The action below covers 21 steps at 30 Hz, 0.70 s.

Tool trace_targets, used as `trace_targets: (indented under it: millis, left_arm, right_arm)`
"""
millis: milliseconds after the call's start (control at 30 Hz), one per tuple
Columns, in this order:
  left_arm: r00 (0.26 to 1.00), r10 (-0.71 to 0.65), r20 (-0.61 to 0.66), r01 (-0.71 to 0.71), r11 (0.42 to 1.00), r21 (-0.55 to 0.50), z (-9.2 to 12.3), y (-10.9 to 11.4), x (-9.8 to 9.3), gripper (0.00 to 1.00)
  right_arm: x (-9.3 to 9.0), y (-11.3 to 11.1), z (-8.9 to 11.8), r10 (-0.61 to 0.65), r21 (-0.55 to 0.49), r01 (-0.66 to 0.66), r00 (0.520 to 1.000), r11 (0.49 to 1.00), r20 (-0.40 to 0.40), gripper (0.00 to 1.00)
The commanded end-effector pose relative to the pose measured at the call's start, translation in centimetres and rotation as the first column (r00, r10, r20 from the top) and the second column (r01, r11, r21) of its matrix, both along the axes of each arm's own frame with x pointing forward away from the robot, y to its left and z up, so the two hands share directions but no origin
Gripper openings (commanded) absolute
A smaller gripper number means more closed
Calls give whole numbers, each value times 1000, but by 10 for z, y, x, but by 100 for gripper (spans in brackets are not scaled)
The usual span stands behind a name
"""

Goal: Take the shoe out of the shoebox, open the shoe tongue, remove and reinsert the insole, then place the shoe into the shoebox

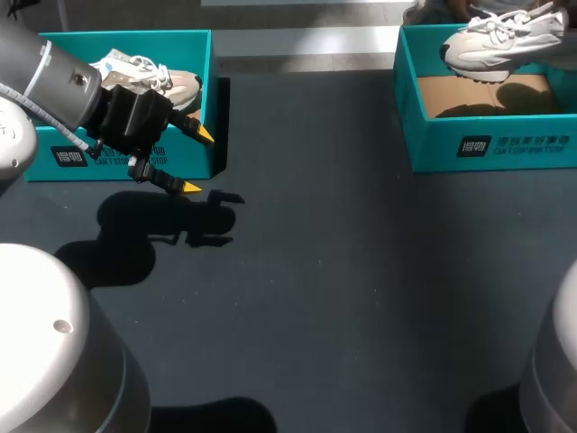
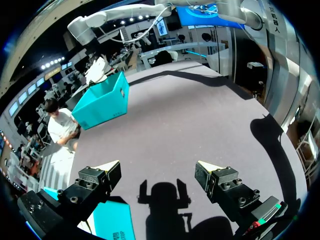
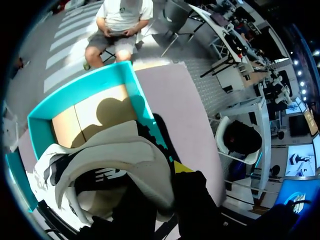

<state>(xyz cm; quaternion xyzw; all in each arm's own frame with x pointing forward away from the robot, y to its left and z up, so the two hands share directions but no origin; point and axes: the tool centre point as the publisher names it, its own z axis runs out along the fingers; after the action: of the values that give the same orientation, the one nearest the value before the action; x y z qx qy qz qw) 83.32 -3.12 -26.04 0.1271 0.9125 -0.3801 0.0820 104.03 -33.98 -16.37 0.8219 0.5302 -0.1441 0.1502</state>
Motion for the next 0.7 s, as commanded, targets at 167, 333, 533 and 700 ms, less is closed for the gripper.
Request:
trace_targets:
  millis: [167, 333, 533, 700]
  left_arm:
    - [1000, 1, 0, -1, 1000, 3, 0, 0, -1, 100]
    - [1000, 1, 0, -1, 1000, 3, 0, 0, -1, 100]
    - [1000, 1, 0, -1, 1000, 3, 0, 0, -1, 100]
    - [1000, 1, 0, -1, 1000, 3, 0, 0, -1, 100]
  right_arm:
    - [3, 0, -23, -11, 6, 11, 1000, 1000, 8, 0]
    - [9, 0, -40, -4, -4, 4, 1000, 1000, 13, 0]
    - [16, -1, -59, 9, -8, -9, 1000, 1000, 25, 0]
    - [21, -3, -71, 28, -10, -27, 999, 1000, 23, 0]
